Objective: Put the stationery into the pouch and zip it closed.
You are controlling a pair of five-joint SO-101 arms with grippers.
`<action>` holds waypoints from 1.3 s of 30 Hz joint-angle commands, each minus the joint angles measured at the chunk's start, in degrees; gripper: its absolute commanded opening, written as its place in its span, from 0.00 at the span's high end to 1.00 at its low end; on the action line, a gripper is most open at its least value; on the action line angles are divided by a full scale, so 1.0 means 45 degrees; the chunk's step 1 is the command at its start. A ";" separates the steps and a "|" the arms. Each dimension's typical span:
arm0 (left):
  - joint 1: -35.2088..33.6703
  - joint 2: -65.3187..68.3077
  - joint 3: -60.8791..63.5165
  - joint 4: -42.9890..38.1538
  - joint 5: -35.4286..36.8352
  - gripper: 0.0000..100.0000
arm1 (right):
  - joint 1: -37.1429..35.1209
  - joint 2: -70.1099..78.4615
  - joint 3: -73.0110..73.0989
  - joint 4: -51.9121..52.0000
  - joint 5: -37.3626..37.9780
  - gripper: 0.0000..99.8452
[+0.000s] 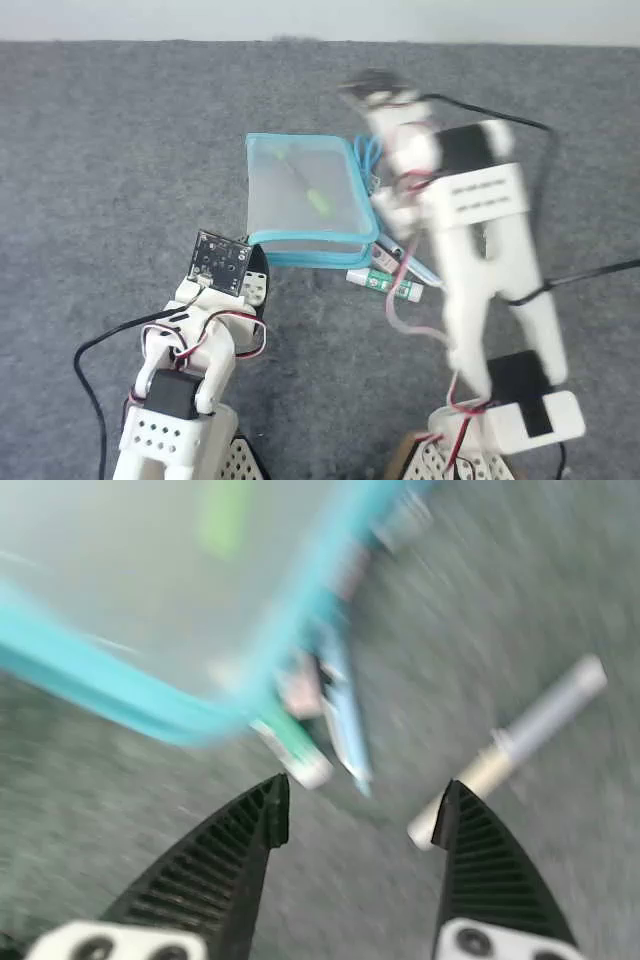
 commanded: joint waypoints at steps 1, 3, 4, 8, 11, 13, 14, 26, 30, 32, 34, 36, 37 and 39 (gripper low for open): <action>-0.0117 -0.0215 -0.0127 -0.0195 -0.0039 0.99 | 0.2217 -0.0654 0.0645 0.0381 0.1094 0.77; -0.0098 -0.0215 -0.0127 -0.0195 -0.0020 0.99 | 0.3057 -0.0654 0.1153 0.0186 0.1661 0.77; -0.0098 -0.0215 -0.0127 -0.0176 -0.0020 0.99 | 0.3468 -0.0654 0.1407 -0.0010 0.1856 0.77; -0.0176 -0.0215 -0.0127 -0.0156 -0.0020 0.99 | 0.4718 -0.0654 0.2598 -0.0791 0.2032 0.77; -0.0176 -0.0215 -0.0107 -0.0137 -0.0039 0.99 | 0.5187 -0.0654 0.3673 -0.1534 0.2071 0.77; -0.0176 -0.0215 -0.0049 -0.0137 -0.0039 0.99 | 0.5324 -0.0654 0.4552 -0.2256 0.1993 0.77; -0.0176 -0.0254 0.0029 -0.0176 -0.0039 0.99 | 0.5343 -0.0654 0.5060 -0.2589 0.1973 0.77; -0.0176 -0.0215 0.0088 -0.0137 -0.0039 0.99 | 0.5265 -0.0654 0.7814 -0.5343 0.0352 0.77; -0.0195 -0.0215 0.0088 -0.0117 -0.0039 0.99 | 0.5265 -0.0635 0.7893 -0.6203 -0.0625 0.77; -0.0195 -0.0215 0.0088 -0.0117 -0.0039 0.99 | 0.5245 -0.0615 0.8107 -0.6574 -0.1172 0.77; -0.0195 -0.0215 0.0088 -0.0117 -0.0039 0.99 | 0.5245 -0.0615 0.8654 -0.7277 -0.1973 0.77; -0.0195 -0.0215 0.0107 -0.0117 -0.0039 0.99 | 0.5206 -0.0615 0.9377 -0.8293 -0.2383 0.77; -0.0195 -0.0254 0.0186 -0.0117 -0.0039 0.99 | 0.5070 -0.0615 0.9651 -0.8684 -0.2442 0.77; -0.0176 -0.0274 0.0225 -0.0137 -0.0039 0.99 | 0.4698 -0.0615 1.0022 -0.9094 -0.2422 0.77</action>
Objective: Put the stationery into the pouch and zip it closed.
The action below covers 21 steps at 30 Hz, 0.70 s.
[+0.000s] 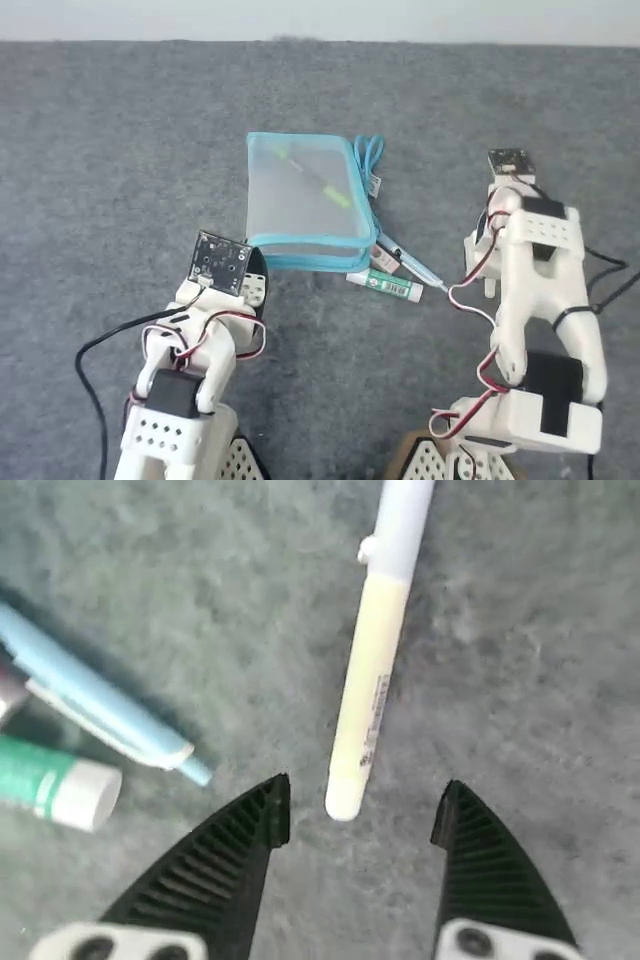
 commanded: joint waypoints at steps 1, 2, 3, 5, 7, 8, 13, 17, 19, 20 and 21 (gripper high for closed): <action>-0.0098 -0.0254 -0.0166 -0.0137 -0.0039 0.99 | -0.0733 -0.0596 0.0254 -0.0752 -0.0274 0.77; -0.0098 -0.0254 -0.0166 -0.0137 -0.0039 0.99 | -0.0908 -0.0596 0.0274 -0.0752 -0.0274 0.77; -0.0098 -0.0254 -0.0166 -0.0137 -0.0039 0.99 | -0.1045 -0.0596 0.0293 -0.0752 -0.0274 0.77; -0.0098 -0.0254 -0.0166 -0.0117 -0.0039 0.99 | -0.1104 -0.0557 0.0293 -0.0811 -0.0274 0.77; -0.0098 -0.0254 -0.0166 -0.0117 -0.0039 0.99 | -0.1065 -0.0264 0.0293 -0.1065 -0.0352 0.77; -0.0098 -0.0254 -0.0127 -0.0117 -0.0039 0.99 | -0.1026 0.0010 0.0293 -0.1319 -0.0352 0.77; -0.0039 -0.0254 -0.0107 -0.0117 -0.0039 0.99 | -0.0244 0.1592 -0.0195 -0.2159 -0.0371 0.77; -0.0039 -0.0254 -0.0107 -0.0117 -0.0039 0.99 | 0.0225 0.2491 -0.0938 -0.2139 -0.0371 0.77; -0.0039 -0.0254 -0.0107 -0.0117 -0.0039 0.99 | 0.0244 0.2803 -0.1094 -0.2139 -0.0371 0.77; -0.0039 -0.0234 -0.0107 -0.0117 -0.0039 0.99 | 0.0244 0.2862 -0.1114 -0.2139 -0.0371 0.77; -0.0039 -0.0234 -0.0107 -0.0117 -0.0039 0.99 | 0.0244 0.2901 -0.1133 -0.2139 -0.0371 0.78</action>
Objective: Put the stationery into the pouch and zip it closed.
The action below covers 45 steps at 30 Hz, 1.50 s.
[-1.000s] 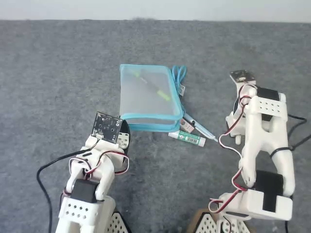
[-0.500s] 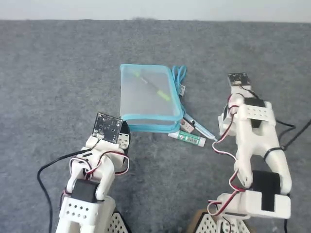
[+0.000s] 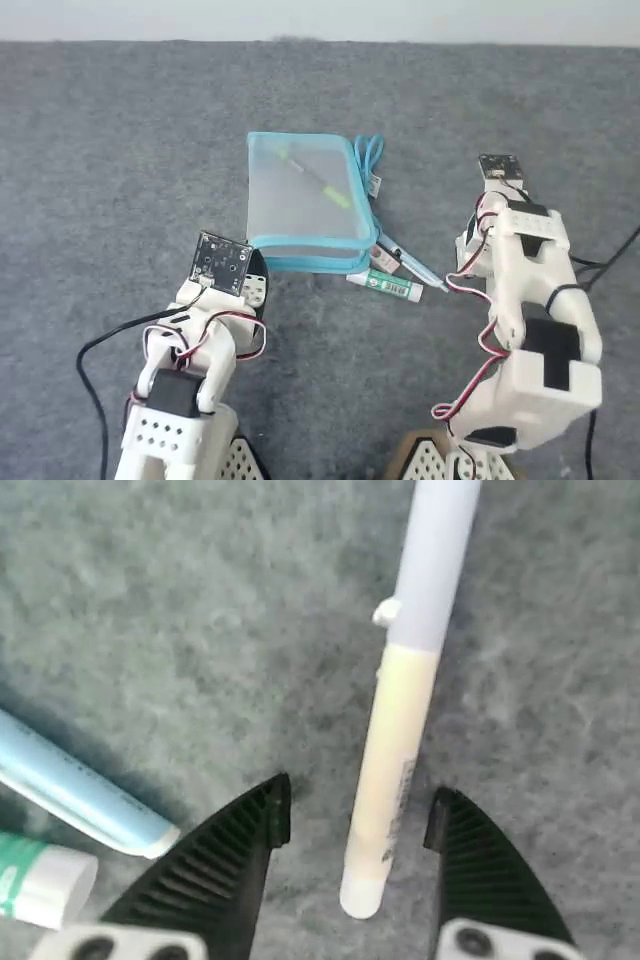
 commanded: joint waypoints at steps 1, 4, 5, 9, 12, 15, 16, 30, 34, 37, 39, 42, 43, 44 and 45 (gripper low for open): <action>-0.0039 -0.0195 -0.0127 -0.0117 -0.0039 0.99 | 0.0381 0.0166 -0.0606 -0.0205 -0.0137 0.80; -0.0059 -0.0195 -0.0127 -0.0117 -0.0039 0.99 | 0.0420 -0.0205 -0.0586 0.0244 -0.0137 0.94; -0.0078 -0.0195 -0.0127 -0.0117 -0.0039 0.99 | 0.0420 -0.0400 -0.0586 0.0420 -0.0137 0.98; -0.0078 -0.0215 -0.0127 -0.0117 -0.0039 0.99 | 0.0420 -0.1690 -0.0488 0.1123 -0.0176 0.98; -0.0039 -0.0195 -0.0127 -0.0117 -0.0039 0.99 | 0.0420 -0.2979 -0.0430 0.1846 -0.0137 0.99; -0.0078 -0.0195 -0.0127 -0.0117 -0.0039 0.99 | 0.0420 -0.4562 0.0352 0.1846 -0.0137 0.99; -0.0078 -0.0195 -0.0127 -0.0117 -0.0039 0.99 | 0.0361 -0.5187 0.0723 0.1788 -0.0078 0.99; -0.0098 -0.0195 -0.0127 -0.0117 -0.0039 0.99 | 0.0635 -1.2142 0.3204 0.2295 0.0371 0.99; -0.0098 -0.0195 -0.0127 -0.0117 -0.0059 0.99 | 0.0557 -1.1985 0.0918 0.4425 0.1211 0.99; -0.0098 -0.0195 -0.0127 -0.0117 -0.0059 0.99 | -0.0264 -1.1419 -0.1680 0.6574 0.1485 0.99; -0.0098 -0.0195 -0.0127 -0.0117 -0.0059 0.99 | -0.1377 -1.0852 -0.3321 0.8039 0.2051 0.99; -0.0098 -0.0195 -0.0127 -0.0117 -0.0059 0.99 | -0.3565 -0.9661 -0.5099 1.0305 0.2930 0.99; -0.0117 -0.0215 -0.0127 -0.0117 -0.0059 0.99 | -0.4366 -0.9270 -0.5392 1.0813 0.3184 0.99; -0.0117 -0.0215 -0.0127 -0.0117 -0.0059 0.99 | -0.4991 -0.8977 -0.5372 1.0833 0.3282 0.99; -0.0117 -0.0215 -0.0127 -0.0117 -0.0059 0.99 | -0.5460 -0.8801 -0.5216 1.0794 0.3282 0.99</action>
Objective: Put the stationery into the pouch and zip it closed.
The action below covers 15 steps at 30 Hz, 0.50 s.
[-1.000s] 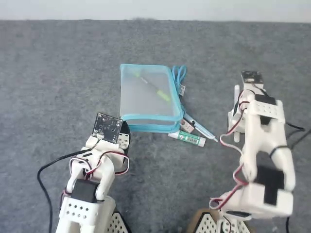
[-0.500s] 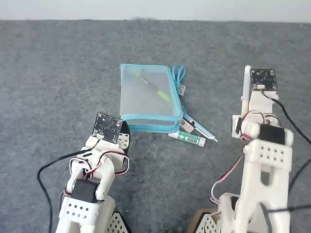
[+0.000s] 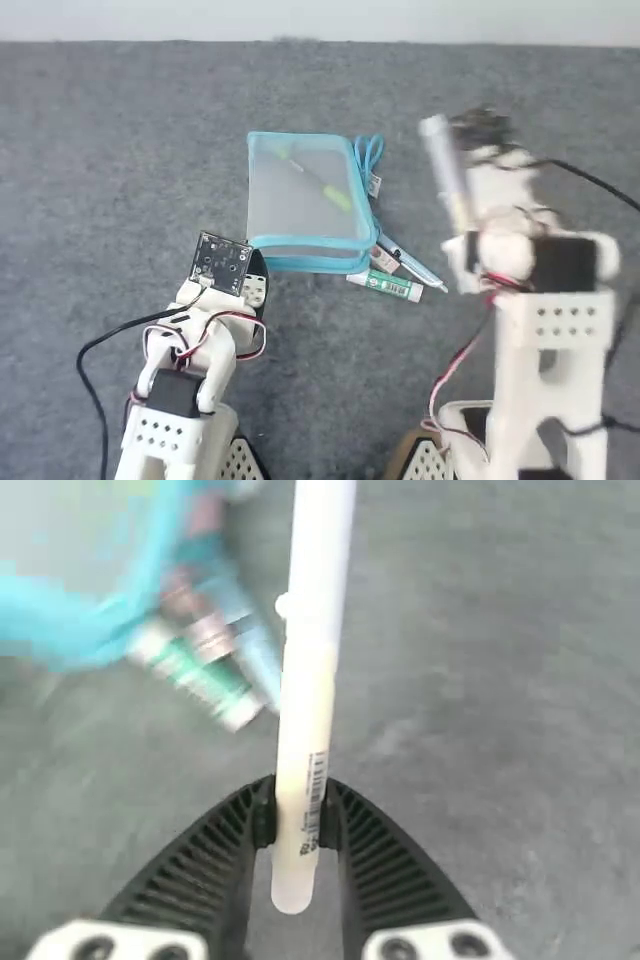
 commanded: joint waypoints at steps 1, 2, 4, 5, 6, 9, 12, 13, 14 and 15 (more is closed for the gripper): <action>-0.0117 -0.0215 -0.0127 -0.0117 -0.0059 0.99 | -0.2120 0.0947 -0.0742 0.0713 0.0449 0.99; -0.0117 -0.0234 -0.0127 -0.0117 -0.0059 0.99 | -0.2471 0.1084 -0.0586 0.0694 0.0449 0.99; -0.0117 -0.0234 -0.0127 -0.0117 -0.0059 0.99 | -0.3175 0.1241 -0.0274 0.0713 0.0449 0.99; -0.0117 -0.0234 -0.0127 -0.0117 -0.0059 0.99 | -0.3487 0.1280 -0.0039 0.0713 0.0449 0.99; -0.0117 -0.0234 -0.0127 -0.0117 -0.0059 0.99 | -0.3800 0.1319 0.0274 0.0713 0.0449 0.99; -0.0117 -0.0254 -0.0127 -0.0137 -0.0059 0.99 | -0.4484 0.1221 0.1387 0.0713 0.0527 0.99; -0.0117 -0.0254 -0.0127 -0.0156 -0.0059 0.99 | -0.4737 0.0947 0.2247 0.0713 0.0547 0.99; -0.0117 -0.0254 -0.0127 -0.0176 -0.0059 0.99 | -0.4737 0.0811 0.2442 0.0713 0.0547 0.99; -0.0117 -0.0254 -0.0127 -0.0176 -0.0059 0.99 | -0.4737 0.0635 0.2559 0.0713 0.0547 0.99; -0.0117 -0.0234 -0.0127 -0.0176 -0.0059 0.99 | -0.4737 0.0420 0.2676 0.0713 0.0547 0.99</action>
